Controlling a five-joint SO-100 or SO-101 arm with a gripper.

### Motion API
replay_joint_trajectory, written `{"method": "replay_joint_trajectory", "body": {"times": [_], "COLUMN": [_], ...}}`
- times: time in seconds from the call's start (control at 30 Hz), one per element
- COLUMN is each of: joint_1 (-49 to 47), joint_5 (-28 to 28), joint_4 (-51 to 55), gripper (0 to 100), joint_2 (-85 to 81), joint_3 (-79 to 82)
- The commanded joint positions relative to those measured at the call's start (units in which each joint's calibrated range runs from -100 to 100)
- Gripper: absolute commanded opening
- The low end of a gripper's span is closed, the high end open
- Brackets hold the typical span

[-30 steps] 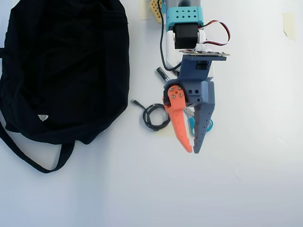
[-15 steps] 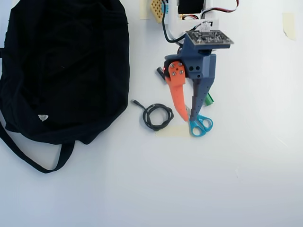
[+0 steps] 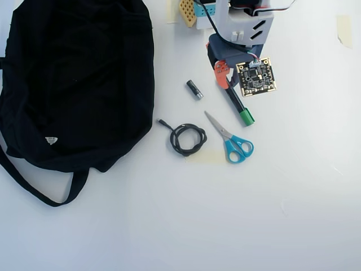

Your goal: Put the bike light into the black bag

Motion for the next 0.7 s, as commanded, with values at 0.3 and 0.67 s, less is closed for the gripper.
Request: {"method": "replay_joint_trajectory", "body": {"times": [0.3,0.67], "joint_1": [-1.4,-0.8], "joint_5": [2.8,10.5], "joint_4": [3.2,3.2], "gripper": [2,2], "joint_2": [-2.8,-8.5], "joint_3": [-2.8,1.3]}}
